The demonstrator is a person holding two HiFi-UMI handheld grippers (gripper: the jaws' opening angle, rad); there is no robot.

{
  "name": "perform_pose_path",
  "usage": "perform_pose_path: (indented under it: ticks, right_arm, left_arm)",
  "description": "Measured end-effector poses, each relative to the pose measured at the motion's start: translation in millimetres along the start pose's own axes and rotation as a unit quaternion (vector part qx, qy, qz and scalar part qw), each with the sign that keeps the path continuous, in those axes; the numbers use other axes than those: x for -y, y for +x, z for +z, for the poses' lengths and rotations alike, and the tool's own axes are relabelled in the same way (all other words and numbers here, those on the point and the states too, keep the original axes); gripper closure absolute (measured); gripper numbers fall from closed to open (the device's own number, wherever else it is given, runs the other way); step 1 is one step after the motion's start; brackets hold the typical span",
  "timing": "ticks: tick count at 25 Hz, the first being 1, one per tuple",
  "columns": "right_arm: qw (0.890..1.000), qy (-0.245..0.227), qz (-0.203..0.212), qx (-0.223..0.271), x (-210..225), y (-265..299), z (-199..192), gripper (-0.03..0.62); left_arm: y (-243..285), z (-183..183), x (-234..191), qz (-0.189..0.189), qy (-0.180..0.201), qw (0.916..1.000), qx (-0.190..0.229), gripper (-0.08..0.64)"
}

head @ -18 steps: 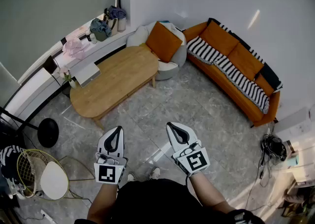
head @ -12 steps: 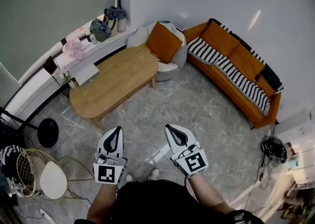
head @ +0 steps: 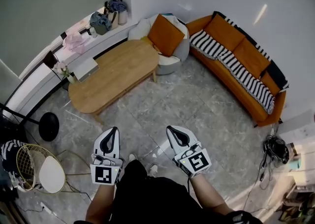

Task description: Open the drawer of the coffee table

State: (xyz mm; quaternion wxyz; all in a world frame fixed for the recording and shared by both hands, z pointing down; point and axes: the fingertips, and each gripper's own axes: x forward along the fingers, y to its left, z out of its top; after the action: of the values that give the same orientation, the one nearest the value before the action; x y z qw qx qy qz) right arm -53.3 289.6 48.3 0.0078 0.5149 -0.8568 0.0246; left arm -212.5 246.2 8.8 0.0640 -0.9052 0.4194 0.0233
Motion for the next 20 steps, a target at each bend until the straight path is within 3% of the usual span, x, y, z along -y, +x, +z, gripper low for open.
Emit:
perform_pose_path:
  ticks: [4,10,13,20]
  right_arm:
    - [1.0,0.004,0.002,-0.016,10,12,-13,0.589]
    - [0.999,-0.001,-0.008,-0.034,47,50,-20,0.589]
    - [0.999,0.006,-0.019,-0.048,78,85,-21,0.589]
    - [0.998,-0.029,-0.024,-0.059,124,176,5,0.589]
  left_arm:
    - [11,-30,-11,0.008,-0.01,0.9989,-0.045,0.554]
    - [68,-52,-32,-0.009,-0.02,0.9982,-0.056,0.554]
    - [110,-57,-55,-0.012,-0.045,0.9982,-0.037,0.554]
    - [201,-73,-123,-0.041,-0.035,0.9979,-0.037,0.554]
